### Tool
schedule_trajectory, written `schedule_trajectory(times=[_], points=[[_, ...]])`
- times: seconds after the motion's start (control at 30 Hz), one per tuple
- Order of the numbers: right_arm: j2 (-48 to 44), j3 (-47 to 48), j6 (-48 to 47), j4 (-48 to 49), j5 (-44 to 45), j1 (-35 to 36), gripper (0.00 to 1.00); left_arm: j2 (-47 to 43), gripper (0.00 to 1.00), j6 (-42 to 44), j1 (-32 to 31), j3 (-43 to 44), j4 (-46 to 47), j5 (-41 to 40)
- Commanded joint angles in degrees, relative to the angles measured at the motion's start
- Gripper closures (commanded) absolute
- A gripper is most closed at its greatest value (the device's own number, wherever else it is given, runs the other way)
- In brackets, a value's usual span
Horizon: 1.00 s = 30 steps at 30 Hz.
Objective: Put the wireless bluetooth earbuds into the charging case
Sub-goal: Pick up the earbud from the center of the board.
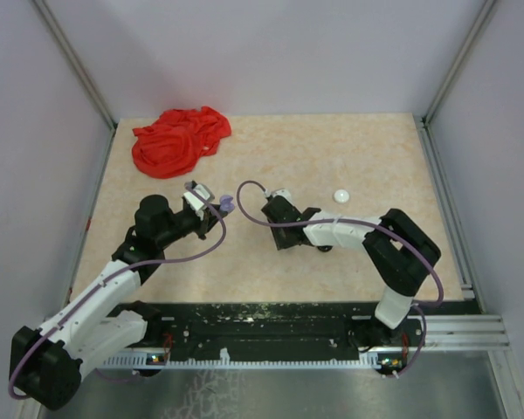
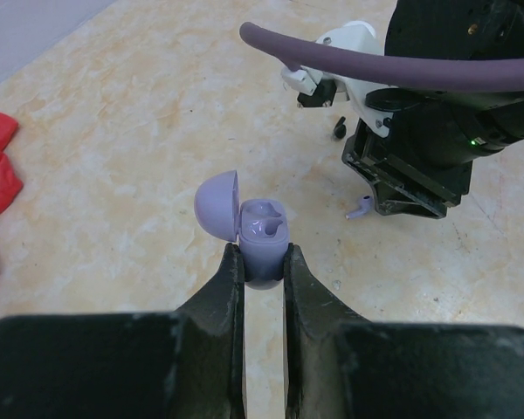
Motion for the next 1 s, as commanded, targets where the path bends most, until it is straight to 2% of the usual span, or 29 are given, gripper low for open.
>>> schedule_trajectory(times=[0.0, 0.3, 0.57, 0.77, 0.97], points=[[0.83, 2.97, -1.23, 0.02, 1.88, -0.22, 0.65, 0.04, 0.99, -0.25, -0.13, 1.99, 0.09, 0.74], [1.99, 5.08, -3.19, 1.45, 5.09, -2.9, 0.65, -0.01, 0.99, -0.22, -0.07, 2.0, -0.11, 0.44], [0.1, 6.24, -3.8, 2.02, 2.47, -3.82, 0.65, 0.18, 0.99, -0.18, -0.09, 2.09, -0.15, 0.56], [-6.35, 3.76, -0.48, 5.82, -3.49, -3.69, 0.64, 0.4, 0.99, -0.3, -0.13, 2.16, -0.2, 0.47], [-4.79, 3.27, 5.24, 7.03, -0.67, -2.33, 0.6, 0.36, 0.99, -0.42, -0.09, 2.31, -0.33, 0.46]])
